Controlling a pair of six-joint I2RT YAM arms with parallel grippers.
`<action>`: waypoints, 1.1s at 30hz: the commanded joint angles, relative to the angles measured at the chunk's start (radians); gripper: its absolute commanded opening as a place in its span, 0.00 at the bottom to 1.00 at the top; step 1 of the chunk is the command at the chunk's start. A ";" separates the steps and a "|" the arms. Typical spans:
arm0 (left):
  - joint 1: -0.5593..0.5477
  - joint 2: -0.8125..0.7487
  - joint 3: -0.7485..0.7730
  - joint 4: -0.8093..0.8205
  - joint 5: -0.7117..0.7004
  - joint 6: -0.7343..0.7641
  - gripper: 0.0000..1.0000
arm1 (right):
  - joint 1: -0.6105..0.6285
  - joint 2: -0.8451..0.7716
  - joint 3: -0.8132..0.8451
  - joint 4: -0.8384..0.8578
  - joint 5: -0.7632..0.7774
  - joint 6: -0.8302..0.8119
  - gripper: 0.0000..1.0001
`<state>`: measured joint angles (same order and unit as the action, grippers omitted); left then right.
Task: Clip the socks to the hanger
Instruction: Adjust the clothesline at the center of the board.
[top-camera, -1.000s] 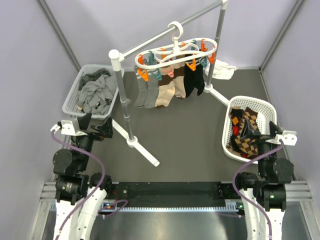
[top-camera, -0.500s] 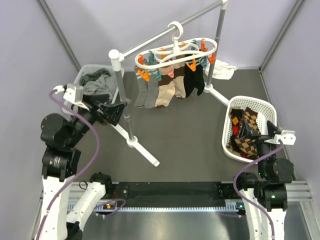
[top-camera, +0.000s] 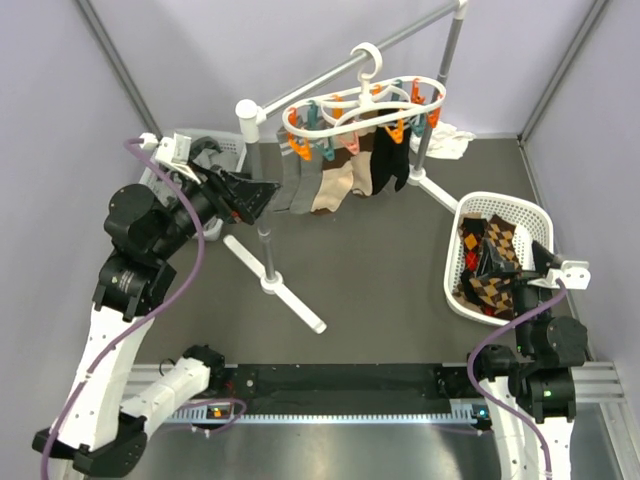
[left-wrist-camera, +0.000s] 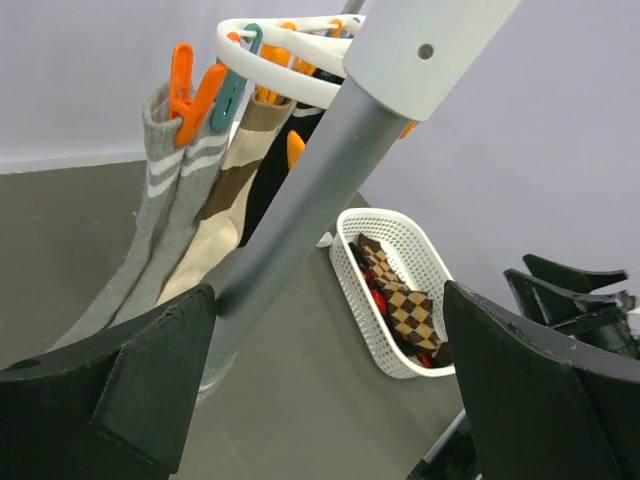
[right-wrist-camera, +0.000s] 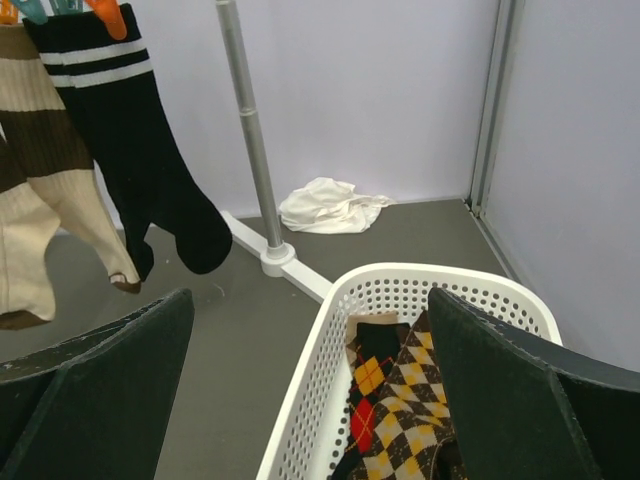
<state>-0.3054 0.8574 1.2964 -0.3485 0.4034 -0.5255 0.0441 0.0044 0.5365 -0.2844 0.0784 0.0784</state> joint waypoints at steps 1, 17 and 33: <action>-0.139 0.017 0.050 0.008 -0.247 0.056 0.98 | 0.013 -0.060 0.000 0.016 0.004 -0.012 0.99; -0.184 0.173 0.003 0.166 -0.643 0.372 0.95 | 0.020 -0.060 -0.001 0.013 0.004 -0.014 0.99; 0.034 0.388 0.113 0.394 -0.350 0.501 0.96 | 0.020 -0.052 -0.004 0.013 -0.003 -0.017 0.99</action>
<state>-0.2935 1.2072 1.3499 -0.0731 -0.0334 -0.0750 0.0505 0.0044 0.5365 -0.2848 0.0803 0.0704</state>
